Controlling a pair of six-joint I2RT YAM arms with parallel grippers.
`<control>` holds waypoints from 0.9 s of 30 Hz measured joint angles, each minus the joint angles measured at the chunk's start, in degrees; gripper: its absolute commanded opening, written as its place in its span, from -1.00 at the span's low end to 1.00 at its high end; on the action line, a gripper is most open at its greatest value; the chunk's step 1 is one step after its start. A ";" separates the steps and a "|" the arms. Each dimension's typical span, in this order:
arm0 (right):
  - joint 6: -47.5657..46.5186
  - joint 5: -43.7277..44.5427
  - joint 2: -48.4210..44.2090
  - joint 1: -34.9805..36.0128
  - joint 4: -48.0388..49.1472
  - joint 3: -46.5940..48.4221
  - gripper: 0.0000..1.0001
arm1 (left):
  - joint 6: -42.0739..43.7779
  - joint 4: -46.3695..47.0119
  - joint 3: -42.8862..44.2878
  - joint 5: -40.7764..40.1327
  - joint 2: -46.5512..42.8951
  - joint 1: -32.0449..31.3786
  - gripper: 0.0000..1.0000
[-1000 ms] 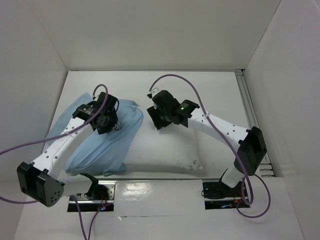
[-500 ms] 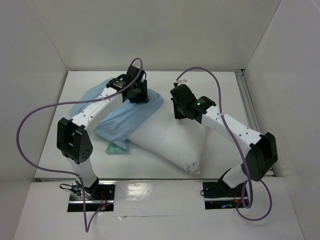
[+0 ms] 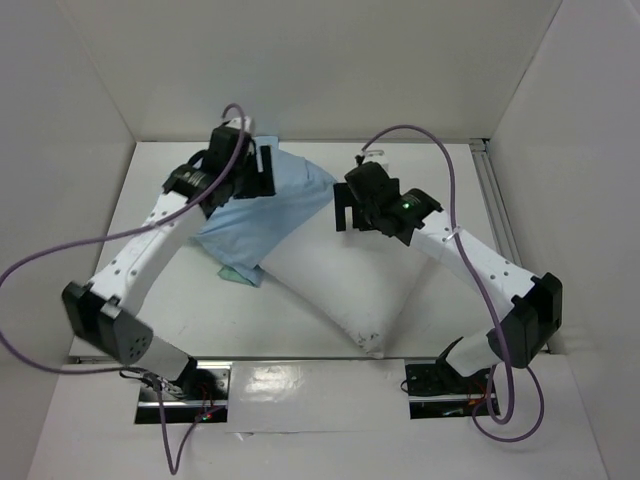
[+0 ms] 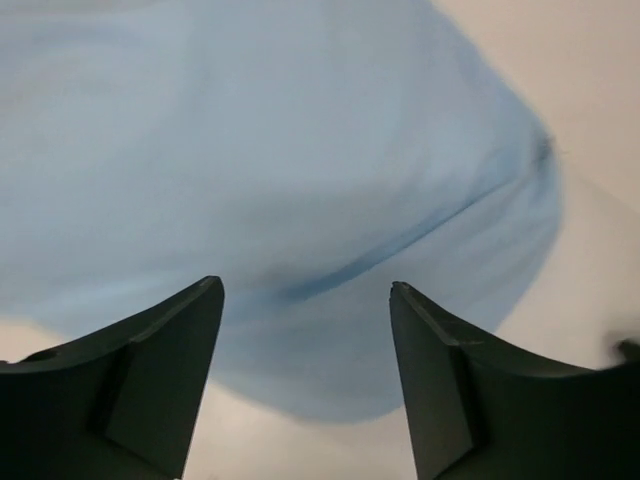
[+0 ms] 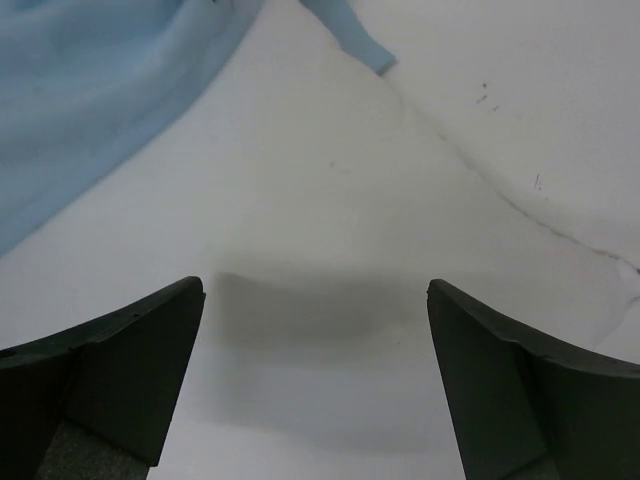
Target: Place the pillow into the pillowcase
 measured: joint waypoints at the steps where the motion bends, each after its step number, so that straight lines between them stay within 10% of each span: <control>1: -0.39 0.00 0.13 0.00 -0.26 1.44 1.00 | -1.22 -1.01 -3.50 -1.07 -3.85 0.61 0.54; 11: -3.41 0.22 2.21 0.44 -0.33 14.71 1.00 | -17.88 8.13 -51.84 5.31 -37.27 1.90 0.68; 27: -6.23 -0.79 2.86 4.39 -1.51 11.89 0.99 | -18.64 35.19 -64.85 6.82 -20.13 1.81 0.42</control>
